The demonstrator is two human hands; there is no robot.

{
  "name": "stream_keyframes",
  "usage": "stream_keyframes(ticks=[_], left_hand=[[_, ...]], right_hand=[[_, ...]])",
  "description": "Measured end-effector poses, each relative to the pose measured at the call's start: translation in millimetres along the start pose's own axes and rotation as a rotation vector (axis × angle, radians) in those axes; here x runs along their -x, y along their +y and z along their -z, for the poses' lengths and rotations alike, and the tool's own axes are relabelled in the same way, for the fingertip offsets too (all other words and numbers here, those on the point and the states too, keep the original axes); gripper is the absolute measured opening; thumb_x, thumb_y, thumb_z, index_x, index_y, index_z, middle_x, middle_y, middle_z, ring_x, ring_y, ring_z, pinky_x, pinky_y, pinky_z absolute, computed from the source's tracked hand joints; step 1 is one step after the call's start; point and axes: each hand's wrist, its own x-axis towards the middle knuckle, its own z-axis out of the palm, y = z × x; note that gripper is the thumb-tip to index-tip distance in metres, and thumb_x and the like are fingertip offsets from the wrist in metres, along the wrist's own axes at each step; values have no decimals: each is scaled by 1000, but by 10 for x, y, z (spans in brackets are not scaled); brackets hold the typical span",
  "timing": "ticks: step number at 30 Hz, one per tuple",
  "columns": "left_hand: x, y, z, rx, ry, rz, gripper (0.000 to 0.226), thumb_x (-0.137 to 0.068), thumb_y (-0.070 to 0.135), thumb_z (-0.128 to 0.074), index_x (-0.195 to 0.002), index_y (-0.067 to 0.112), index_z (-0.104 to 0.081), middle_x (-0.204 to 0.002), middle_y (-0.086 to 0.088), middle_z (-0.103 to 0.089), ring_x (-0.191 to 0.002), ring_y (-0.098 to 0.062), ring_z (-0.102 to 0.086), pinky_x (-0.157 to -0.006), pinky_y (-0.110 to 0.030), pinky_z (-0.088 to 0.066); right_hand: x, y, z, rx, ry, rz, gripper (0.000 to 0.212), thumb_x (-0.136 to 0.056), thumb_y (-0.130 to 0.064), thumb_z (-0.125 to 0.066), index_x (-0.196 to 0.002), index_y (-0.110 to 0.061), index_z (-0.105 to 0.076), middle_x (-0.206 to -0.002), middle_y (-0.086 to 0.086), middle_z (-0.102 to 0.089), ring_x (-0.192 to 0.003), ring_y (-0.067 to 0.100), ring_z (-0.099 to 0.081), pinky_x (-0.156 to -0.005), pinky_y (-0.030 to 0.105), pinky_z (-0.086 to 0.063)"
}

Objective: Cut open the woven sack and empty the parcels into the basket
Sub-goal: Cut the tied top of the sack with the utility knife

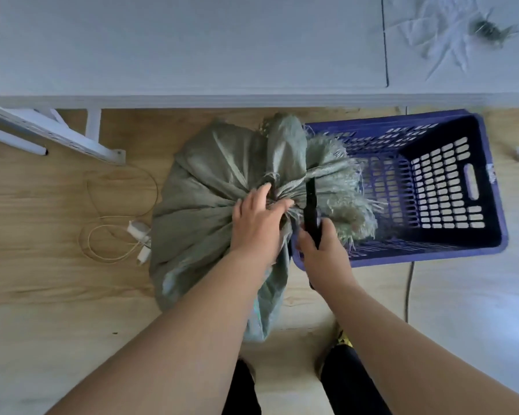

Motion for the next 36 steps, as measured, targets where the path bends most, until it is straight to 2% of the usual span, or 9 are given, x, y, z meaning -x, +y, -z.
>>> stream_keyframes(ticks=[4,7,9,15,22,26,30,33,36], left_hand=[[-131,-159,-277,-75,37,111,75,-85,37,-67,-144,44,-23,-132,-6,-50,-121,-28,-44,-99,-40,-32],[-239,-196,-327,52,93,187,74,-82,35,-69,-142,40,-27,-111,-3,-63,-104,-28,-57,-83,-38,-41],[-294,-207,-318,212,86,255,68,-82,33,-71,-139,40,-35,-109,-1,-65,-101,-28,-60,-76,-36,-46],[-226,-271,-233,533,185,152,65,-76,42,-75,-127,39,-35,-124,8,-53,-105,-18,-56,-79,-35,-47],[-337,-400,-236,479,220,-19,39,-89,22,-61,-123,41,-52,-110,3,-41,-95,-19,-55,-85,-36,-47],[-399,-448,-186,451,136,34,58,-89,25,-61,-139,44,-40,-114,1,-45,-102,-20,-55,-90,-33,-46],[-497,-487,-121,477,83,143,67,-83,28,-69,-141,32,-36,-135,0,-48,-124,-18,-47,-92,-26,-37],[-517,-492,-107,451,99,207,62,-81,30,-72,-136,26,-43,-134,1,-51,-124,-18,-48,-92,-28,-40],[-535,-534,-107,474,176,235,57,-81,27,-73,-132,26,-48,-128,2,-55,-119,-17,-51,-86,-26,-41]], right_hand=[[-294,147,-227,-71,101,94,8,-99,-30,-46,-101,-22,-46,-78,-6,-57,-71,14,-54,-58,28,-38],[-512,165,-324,-104,108,138,8,-98,-28,-48,-103,-22,-47,-78,-9,-57,-74,12,-57,-66,23,-44],[-629,159,-379,-137,69,128,12,-97,-28,-49,-106,-20,-50,-82,-7,-59,-82,20,-60,-77,34,-49],[-918,17,-357,-184,-26,165,18,-95,-34,-52,-107,-21,-55,-95,1,-64,-93,21,-62,-85,41,-50],[-1429,-238,-391,-226,-41,203,18,-79,-28,-75,-83,-16,-63,-73,5,-62,-67,22,-61,-70,48,-59],[-1528,-264,-390,-233,-43,209,13,-82,-23,-73,-88,-13,-67,-69,6,-61,-56,18,-56,-55,33,-51],[-1524,-330,-411,-270,-73,259,16,-83,-15,-68,-92,-28,-67,-79,3,-67,-67,18,-61,-62,38,-56],[-1475,-342,-418,-198,23,303,15,-82,-16,-65,-93,-26,-63,-79,0,-65,-69,21,-62,-69,44,-58],[-1439,-317,-422,-93,86,364,12,-83,-19,-65,-93,-22,-59,-78,-3,-60,-70,19,-58,-65,34,-49]])
